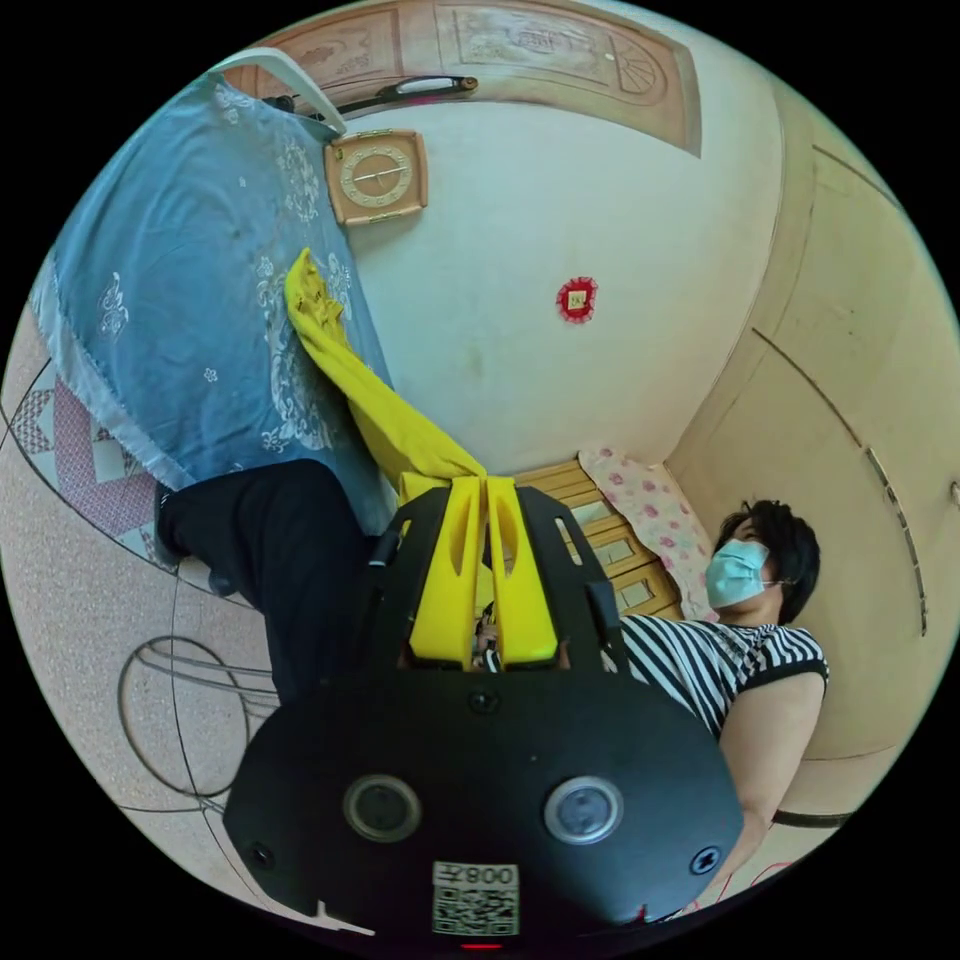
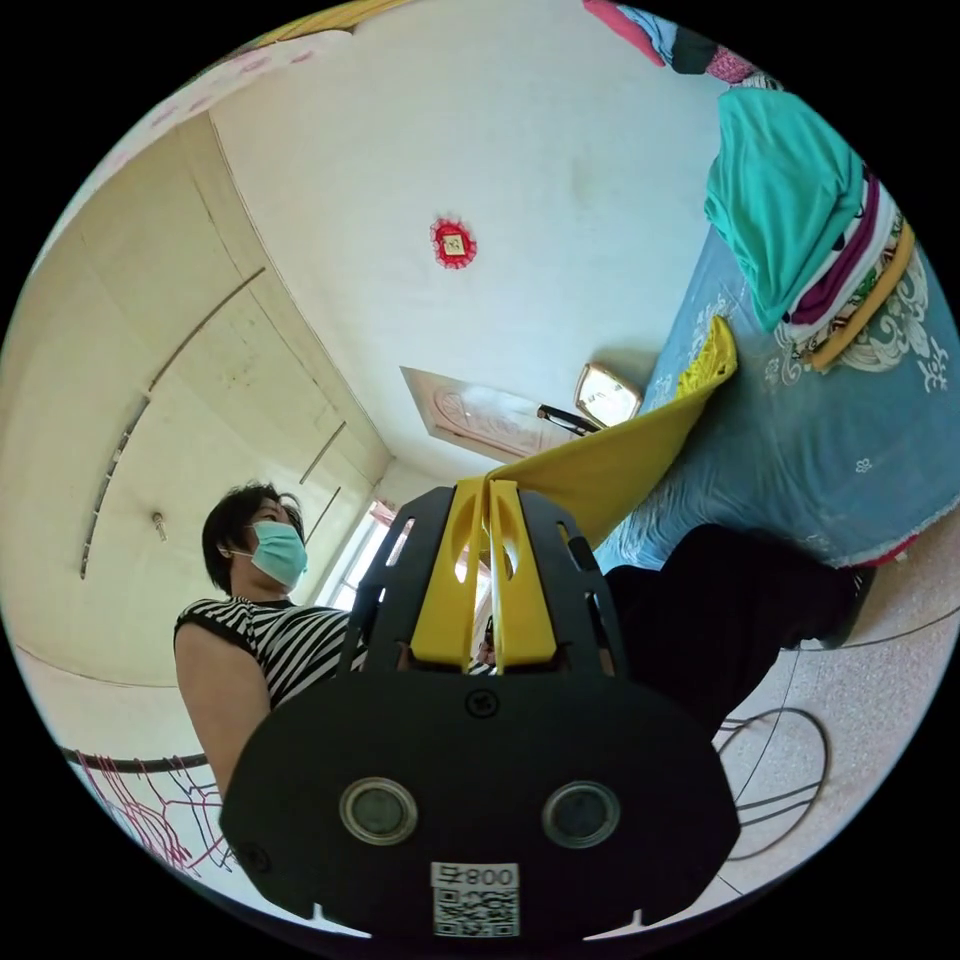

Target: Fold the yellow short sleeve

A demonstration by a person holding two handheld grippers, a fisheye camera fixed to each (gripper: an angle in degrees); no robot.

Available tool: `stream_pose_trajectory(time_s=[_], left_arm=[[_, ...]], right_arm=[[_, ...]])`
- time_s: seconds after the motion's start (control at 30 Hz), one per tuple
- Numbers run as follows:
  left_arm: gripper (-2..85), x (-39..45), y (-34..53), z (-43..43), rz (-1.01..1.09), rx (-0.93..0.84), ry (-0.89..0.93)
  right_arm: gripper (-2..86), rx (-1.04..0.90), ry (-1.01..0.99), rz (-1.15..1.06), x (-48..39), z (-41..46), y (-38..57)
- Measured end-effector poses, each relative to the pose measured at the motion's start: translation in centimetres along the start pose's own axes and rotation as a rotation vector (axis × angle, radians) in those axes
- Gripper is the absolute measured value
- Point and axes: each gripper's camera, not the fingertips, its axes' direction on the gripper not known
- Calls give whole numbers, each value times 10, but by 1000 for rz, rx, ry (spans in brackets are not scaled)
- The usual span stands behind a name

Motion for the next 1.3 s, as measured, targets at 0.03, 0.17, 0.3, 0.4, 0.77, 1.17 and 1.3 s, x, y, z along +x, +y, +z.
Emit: stream_pose_trajectory(time_s=[0.03,0.17,0.3,0.4,0.77,1.17,1.3], left_arm=[[11,1,-1,0,-2,-3,-7],[10,-4,-15,11,-32,-33,-29],[10,-18,-34,28,-72,-21,-6],[10,-24,-55,40,-92,-12,-24],[10,-34,-185,107,-45,2,-29],[12,-85,-444,263,34,-24,-103],[13,-135,-524,323,-14,-34,-175]], right_arm=[[4,-2,12,3,0,-4,-2],[4,-18,38,27,10,-10,-15],[4,-3,53,65,28,-9,-33],[4,3,73,92,41,-5,-52],[5,-15,141,74,74,60,-204],[5,-187,353,56,159,247,-488],[5,-232,417,108,215,308,-565]])
